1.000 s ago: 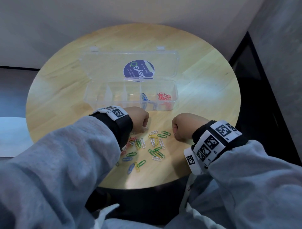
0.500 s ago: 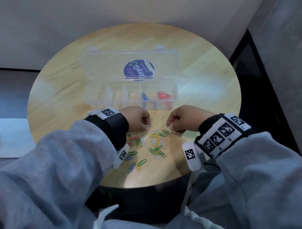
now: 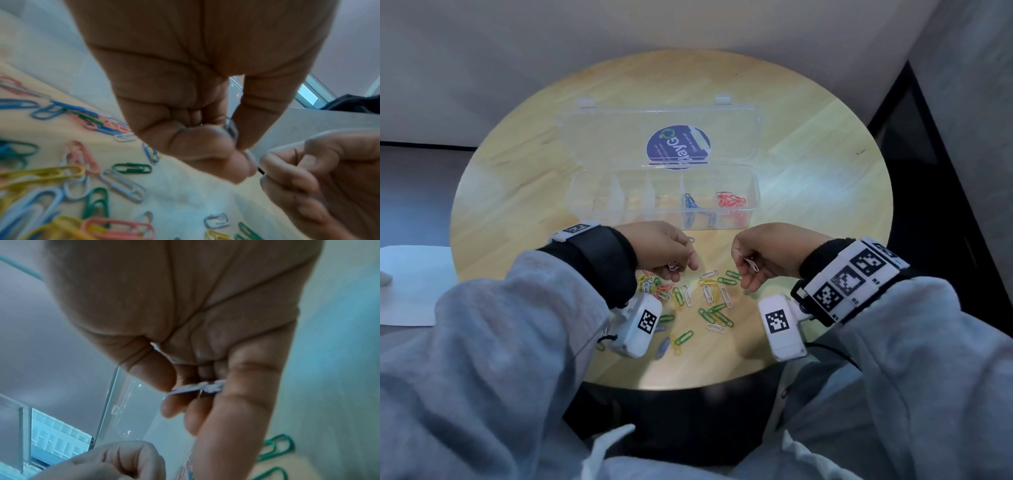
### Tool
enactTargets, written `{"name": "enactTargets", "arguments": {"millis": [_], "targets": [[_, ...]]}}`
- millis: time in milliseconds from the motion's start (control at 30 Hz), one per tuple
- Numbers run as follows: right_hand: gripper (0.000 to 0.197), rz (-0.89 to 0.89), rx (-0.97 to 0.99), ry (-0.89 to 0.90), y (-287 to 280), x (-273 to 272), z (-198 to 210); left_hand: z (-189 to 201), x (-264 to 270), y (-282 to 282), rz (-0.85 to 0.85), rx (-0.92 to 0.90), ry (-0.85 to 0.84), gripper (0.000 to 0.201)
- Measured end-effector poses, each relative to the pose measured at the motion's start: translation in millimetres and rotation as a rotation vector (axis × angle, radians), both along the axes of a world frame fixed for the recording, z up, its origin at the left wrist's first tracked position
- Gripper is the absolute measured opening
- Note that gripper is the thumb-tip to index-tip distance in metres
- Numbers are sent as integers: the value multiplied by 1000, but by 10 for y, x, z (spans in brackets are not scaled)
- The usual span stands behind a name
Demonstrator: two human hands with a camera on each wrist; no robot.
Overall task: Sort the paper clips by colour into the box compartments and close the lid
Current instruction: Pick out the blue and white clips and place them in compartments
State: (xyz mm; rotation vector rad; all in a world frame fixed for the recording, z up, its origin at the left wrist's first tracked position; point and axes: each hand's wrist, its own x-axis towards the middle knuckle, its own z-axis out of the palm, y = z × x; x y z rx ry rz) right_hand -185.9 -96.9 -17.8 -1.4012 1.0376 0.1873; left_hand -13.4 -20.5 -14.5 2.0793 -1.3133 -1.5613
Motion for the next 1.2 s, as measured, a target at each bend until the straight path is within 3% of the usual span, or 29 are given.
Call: {"name": "enactTargets", "arguments": {"millis": [67, 133, 267, 367, 700, 1033, 1200], "targets": [[22, 15, -31, 31, 14, 23, -1, 9, -3, 3, 78, 8, 70, 27], [18, 115, -180, 89, 17, 37, -15, 30, -16, 15, 62, 3, 27, 19], [13, 350, -507, 189, 32, 85, -38, 33, -41, 52, -279, -70, -428, 15], [12, 386, -575, 170, 53, 174, -30, -3, -71, 59, -387, -60, -562, 19], [15, 538, -626, 233, 64, 381, -169, -93, -149, 52, -594, -75, -606, 14], [13, 632, -670, 331, 69, 456, -161, -156, -120, 23, -607, -32, -589, 10], [14, 596, -616, 334, 60, 428, -154, -168, -87, 33, -582, -2, -531, 9]]}}
